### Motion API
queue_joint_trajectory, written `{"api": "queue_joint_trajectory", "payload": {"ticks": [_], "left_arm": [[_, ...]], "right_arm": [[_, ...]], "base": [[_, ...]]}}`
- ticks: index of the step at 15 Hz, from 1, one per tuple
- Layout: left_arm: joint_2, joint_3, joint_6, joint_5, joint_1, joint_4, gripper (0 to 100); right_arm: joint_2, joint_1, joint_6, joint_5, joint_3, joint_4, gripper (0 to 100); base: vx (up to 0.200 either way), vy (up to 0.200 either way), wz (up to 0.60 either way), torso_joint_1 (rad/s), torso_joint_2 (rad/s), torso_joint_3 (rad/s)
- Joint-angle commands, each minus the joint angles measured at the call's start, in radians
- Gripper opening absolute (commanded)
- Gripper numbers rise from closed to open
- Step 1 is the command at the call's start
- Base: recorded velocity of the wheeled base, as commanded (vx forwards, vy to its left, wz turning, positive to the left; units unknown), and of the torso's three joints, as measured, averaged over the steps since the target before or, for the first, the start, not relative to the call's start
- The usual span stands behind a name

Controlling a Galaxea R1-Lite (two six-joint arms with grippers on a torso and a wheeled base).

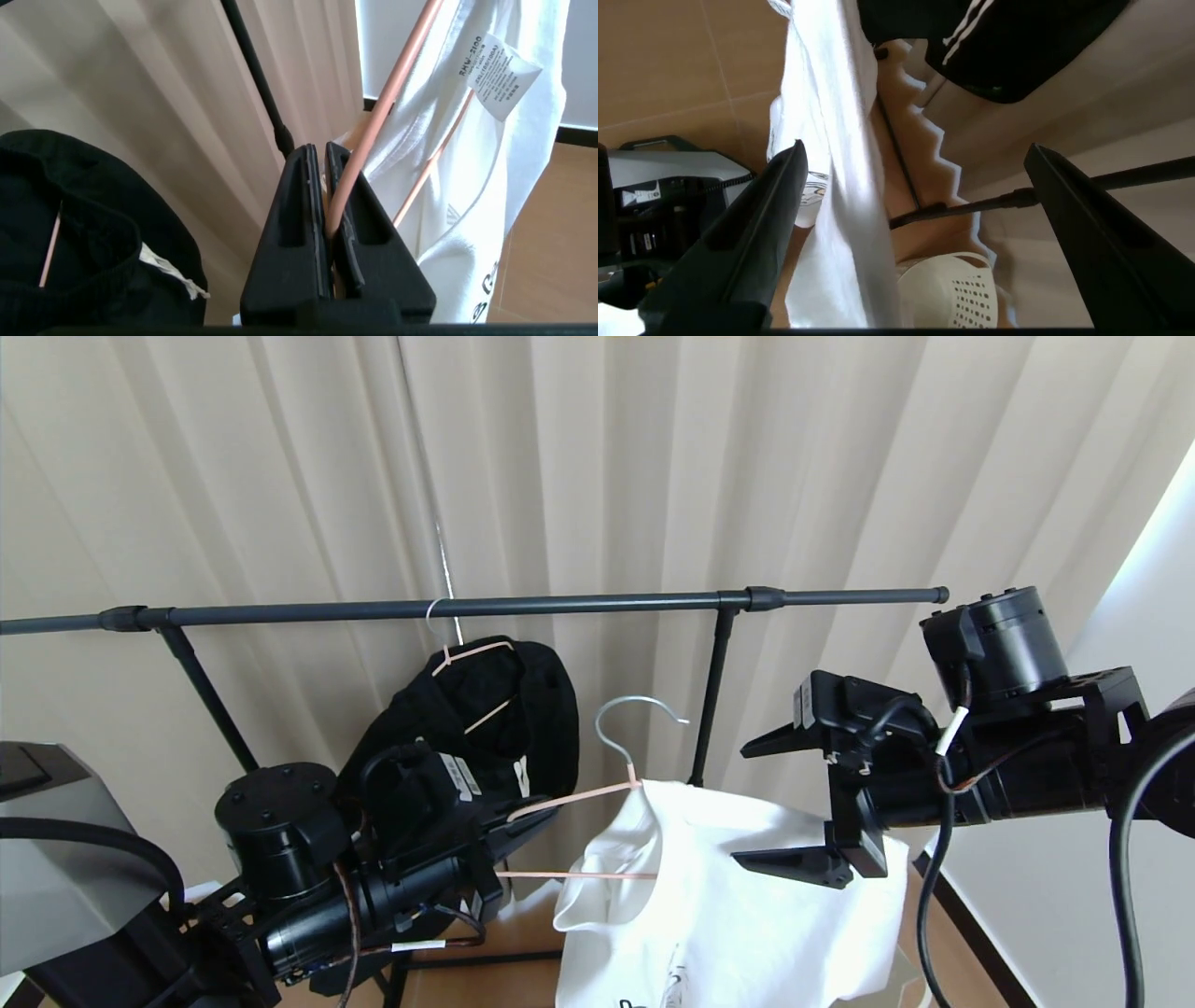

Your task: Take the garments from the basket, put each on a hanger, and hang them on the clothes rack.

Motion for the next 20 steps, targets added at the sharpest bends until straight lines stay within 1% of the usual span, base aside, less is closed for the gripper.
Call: {"api": "queue_joint_trajectory", "payload": {"ticks": [1,4,12,13,20], "left_arm": [[-0.008,-0.004,-0.002,0.0,0.0,-0.001,0],[-0.03,-0.001,-0.002,0.006,0.0,0.001,0],[-0.031,-0.01,-0.008,0.01,0.0,0.005,0],[-0.031,-0.012,-0.008,0.01,0.0,0.005,0],[-0.031,-0.007,-0.008,0.017,0.0,0.007,0]], "right_arm": [[0.028,0.0,0.0,0.0,-0.009,-0.001,100],[0.037,0.001,0.0,0.0,-0.016,0.002,100],[0.04,0.001,0.0,0.0,-0.021,-0.001,100],[0.042,0.001,0.0,0.0,-0.027,-0.001,0],[0.028,0.001,0.001,0.002,-0.029,-0.001,0]], "base": [[0.0,0.0,0.0,0.0,0.0,0.0],[0.0,0.0,0.0,0.0,0.0,0.0],[0.0,0.0,0.0,0.0,0.0,0.0],[0.0,0.0,0.0,0.0,0.0,0.0],[0.0,0.0,0.0,0.0,0.0,0.0]]}}
